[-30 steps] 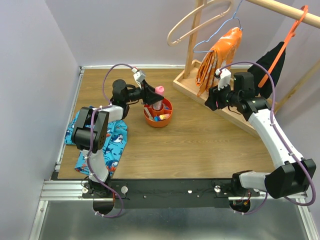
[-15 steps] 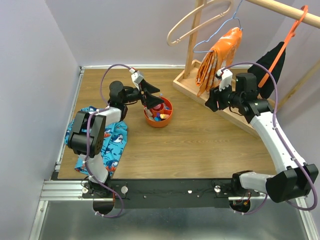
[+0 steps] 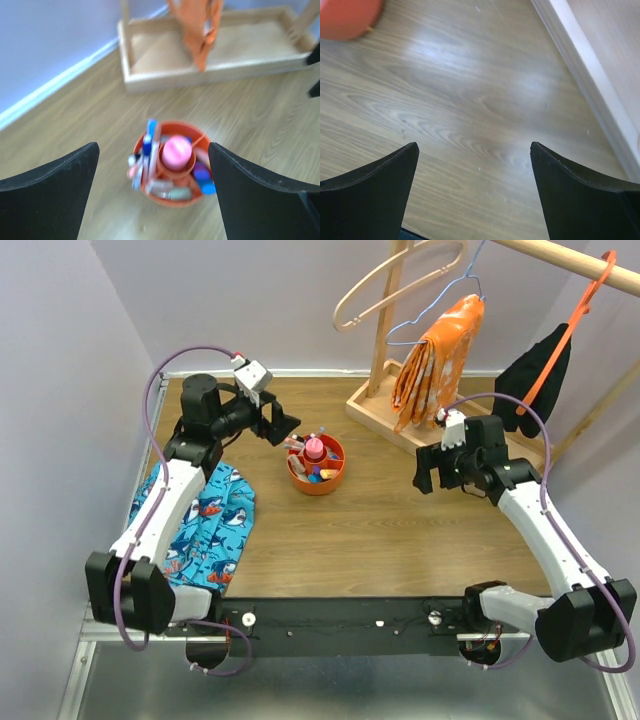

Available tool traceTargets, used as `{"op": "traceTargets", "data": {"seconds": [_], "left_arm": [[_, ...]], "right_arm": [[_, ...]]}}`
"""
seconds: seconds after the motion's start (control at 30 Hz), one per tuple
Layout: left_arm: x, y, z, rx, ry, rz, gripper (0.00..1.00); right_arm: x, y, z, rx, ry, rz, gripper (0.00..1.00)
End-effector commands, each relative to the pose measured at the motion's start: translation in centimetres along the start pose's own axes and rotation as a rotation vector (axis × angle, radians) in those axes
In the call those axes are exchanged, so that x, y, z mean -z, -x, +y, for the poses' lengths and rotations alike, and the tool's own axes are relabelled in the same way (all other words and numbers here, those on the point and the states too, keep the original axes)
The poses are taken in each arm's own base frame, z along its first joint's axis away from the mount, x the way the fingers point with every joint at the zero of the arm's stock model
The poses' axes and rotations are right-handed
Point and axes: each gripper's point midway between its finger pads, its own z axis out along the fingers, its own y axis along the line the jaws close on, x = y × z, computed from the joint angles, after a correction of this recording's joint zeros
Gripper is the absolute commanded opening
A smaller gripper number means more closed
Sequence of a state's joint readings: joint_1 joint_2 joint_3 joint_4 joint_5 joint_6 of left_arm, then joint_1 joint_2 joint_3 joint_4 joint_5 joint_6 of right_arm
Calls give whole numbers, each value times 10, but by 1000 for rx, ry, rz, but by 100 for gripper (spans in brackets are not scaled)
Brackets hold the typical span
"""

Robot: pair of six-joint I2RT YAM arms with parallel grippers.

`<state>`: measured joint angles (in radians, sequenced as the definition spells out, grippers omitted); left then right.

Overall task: Sort the stationery into containers
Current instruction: Reset both arms

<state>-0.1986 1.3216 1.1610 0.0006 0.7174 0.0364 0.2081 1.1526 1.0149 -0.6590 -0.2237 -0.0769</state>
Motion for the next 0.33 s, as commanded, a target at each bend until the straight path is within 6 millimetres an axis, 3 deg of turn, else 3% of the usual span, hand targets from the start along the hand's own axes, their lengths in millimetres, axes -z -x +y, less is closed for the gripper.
{"op": "traceTargets", "data": {"seconds": [0.0, 0.07, 0.3], "left_arm": [[49, -92, 0, 127, 193, 338, 99], [59, -105, -9, 154, 193, 375, 99], [70, -112, -13, 147, 184, 402, 99]], "right_arm": [[12, -17, -25, -111, -185, 39, 100], [13, -15, -24, -107, -175, 43, 100], [9, -9, -9, -56, -77, 6, 100]]}}
